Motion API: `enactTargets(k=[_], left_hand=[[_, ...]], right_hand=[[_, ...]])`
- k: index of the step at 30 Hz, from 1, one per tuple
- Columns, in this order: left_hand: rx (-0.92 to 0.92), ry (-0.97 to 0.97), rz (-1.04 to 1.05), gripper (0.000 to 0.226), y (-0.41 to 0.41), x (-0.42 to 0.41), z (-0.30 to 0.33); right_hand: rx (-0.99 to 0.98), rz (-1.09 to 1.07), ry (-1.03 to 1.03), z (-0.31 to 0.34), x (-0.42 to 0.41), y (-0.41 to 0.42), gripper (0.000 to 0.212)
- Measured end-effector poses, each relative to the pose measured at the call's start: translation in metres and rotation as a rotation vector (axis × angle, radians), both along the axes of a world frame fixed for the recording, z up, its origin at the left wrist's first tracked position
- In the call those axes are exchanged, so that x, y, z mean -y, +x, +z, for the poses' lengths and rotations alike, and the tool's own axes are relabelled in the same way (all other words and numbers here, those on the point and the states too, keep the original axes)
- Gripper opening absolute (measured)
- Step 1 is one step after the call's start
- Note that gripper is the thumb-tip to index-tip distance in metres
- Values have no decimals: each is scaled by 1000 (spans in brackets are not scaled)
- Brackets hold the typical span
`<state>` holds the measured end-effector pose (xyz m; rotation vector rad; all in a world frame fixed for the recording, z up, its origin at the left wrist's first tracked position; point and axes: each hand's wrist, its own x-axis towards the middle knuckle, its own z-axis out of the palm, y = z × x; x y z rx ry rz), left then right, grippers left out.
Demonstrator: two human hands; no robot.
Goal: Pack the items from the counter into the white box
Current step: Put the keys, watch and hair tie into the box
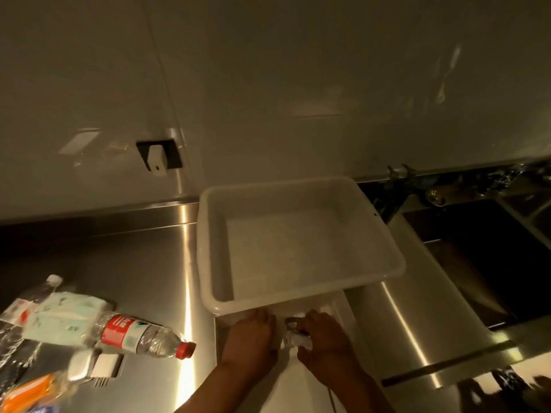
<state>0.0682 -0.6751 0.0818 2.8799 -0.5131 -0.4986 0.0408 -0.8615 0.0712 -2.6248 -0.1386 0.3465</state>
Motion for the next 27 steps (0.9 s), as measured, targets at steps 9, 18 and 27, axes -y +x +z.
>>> enactTargets(k=[9, 18, 27], left_hand=[[-34, 196, 5, 41, 5, 22, -41], [-50, 243, 77, 35, -2, 24, -46], [9, 158, 68, 25, -10, -1, -24]], right_hand=[[74, 72, 19, -22, 22, 3, 43], [127, 121, 12, -28, 17, 2, 40], [-28, 235, -172, -29, -15, 22, 54]])
